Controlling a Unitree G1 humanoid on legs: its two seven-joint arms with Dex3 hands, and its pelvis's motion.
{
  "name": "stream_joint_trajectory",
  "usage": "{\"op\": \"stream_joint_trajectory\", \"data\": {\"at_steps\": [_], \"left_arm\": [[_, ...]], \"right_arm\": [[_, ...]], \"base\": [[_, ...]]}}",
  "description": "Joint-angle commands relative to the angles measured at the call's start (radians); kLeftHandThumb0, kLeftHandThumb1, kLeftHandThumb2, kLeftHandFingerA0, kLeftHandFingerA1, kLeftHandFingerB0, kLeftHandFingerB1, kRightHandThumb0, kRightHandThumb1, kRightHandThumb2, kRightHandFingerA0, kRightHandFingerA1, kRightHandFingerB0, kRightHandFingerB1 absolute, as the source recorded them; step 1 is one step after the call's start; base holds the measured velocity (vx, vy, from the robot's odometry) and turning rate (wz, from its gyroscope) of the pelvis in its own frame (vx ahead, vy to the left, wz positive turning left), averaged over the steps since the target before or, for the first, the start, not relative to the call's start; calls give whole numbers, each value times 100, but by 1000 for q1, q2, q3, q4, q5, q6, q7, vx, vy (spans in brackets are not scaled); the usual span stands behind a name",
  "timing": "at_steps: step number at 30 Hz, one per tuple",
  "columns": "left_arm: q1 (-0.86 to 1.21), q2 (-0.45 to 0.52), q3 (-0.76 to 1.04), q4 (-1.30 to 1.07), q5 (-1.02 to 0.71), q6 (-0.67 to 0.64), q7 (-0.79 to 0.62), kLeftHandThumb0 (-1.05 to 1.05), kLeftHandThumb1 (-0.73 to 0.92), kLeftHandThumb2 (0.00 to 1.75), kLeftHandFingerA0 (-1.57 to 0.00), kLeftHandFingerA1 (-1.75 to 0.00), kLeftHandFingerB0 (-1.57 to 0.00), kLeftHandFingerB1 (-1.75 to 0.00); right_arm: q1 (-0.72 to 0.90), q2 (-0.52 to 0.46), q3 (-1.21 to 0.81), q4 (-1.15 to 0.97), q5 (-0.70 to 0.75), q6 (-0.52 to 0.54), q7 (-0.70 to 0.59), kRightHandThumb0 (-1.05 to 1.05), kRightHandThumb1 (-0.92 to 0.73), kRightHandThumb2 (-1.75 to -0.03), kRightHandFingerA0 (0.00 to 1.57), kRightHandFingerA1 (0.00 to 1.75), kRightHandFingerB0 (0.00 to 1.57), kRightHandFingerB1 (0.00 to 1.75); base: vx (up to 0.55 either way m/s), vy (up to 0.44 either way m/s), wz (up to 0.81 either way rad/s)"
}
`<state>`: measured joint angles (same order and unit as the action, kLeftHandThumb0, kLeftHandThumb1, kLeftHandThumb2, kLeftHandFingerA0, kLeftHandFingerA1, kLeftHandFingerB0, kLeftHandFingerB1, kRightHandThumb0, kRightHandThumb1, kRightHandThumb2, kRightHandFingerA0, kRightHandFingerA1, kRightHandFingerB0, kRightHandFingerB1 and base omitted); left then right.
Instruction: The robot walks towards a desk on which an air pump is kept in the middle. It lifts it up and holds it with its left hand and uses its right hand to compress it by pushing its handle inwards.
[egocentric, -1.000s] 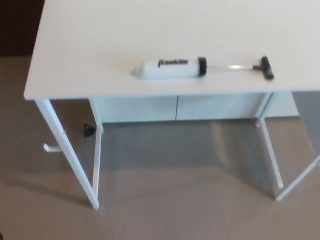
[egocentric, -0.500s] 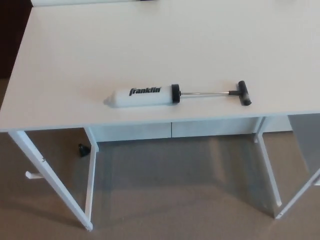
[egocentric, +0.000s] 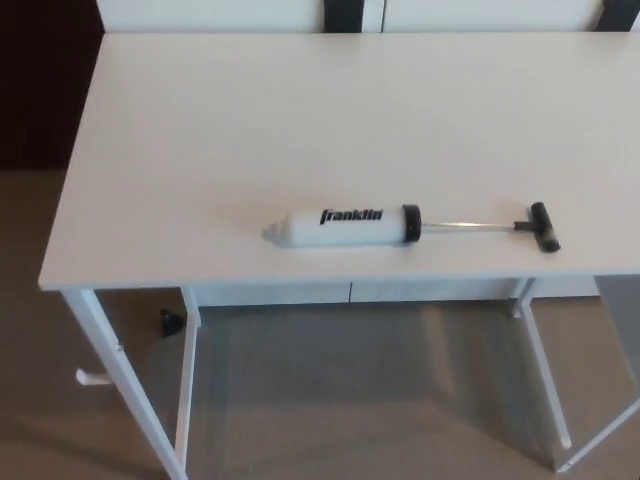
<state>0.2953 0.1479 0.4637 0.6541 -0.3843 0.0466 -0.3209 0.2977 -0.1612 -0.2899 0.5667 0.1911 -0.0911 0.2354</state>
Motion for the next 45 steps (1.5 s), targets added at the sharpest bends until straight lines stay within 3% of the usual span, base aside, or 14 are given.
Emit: {"op": "stream_joint_trajectory", "data": {"at_steps": [1, 15, 27, 39, 43, 44, 45], "left_arm": [[4, 1, -5, -17, 10, -14, 15, -27, 61, 58, -52, -42, -50, -39], [-20, 12, -5, -3, 11, -7, 21, -26, 59, 57, -59, -44, -53, -40], [-34, 17, -11, 12, 16, -20, 19, -28, 60, 58, -60, -44, -54, -40], [-16, 17, -21, -31, 16, -3, 17, -28, 65, 59, -57, -43, -50, -38], [39, 6, -17, -138, 3, 38, 34, -28, 67, 60, -53, -42, -39, -36], [69, -6, 9, -202, -37, 73, 49, -19, 47, 89, -25, -53, -14, -47], [90, -16, 27, -248, -65, 100, 60, -19, 47, 89, -25, -53, -14, -47]], "right_arm": [[0, -20, -2, 7, -9, -21, -3, -36, -64, -58, 75, 48, 58, 43], [-20, -23, 11, 21, -15, -36, -3, -34, -68, -59, 73, 48, 61, 44], [-12, -17, 11, 17, -14, -39, -10, -33, -68, -59, 75, 47, 63, 43], [-13, -22, 17, 34, -31, -60, -7, -37, -67, -60, 75, 49, 63, 45], [-9, -10, 19, 38, -30, -60, -7, -36, -65, -58, 74, 48, 62, 44], [-4, -7, 20, 32, -31, -66, -9, -35, -67, -60, 75, 49, 64, 45], [-1, -5, 21, 27, -32, -70, -11, -35, -67, -60, 75, 49, 64, 45]], "base": [[102, -13, 9], [153, -177, 6], [32, 154, -6], [34, -61, 4], [0, 0, 0], [0, 0, 0], [0, 0, 0]]}}
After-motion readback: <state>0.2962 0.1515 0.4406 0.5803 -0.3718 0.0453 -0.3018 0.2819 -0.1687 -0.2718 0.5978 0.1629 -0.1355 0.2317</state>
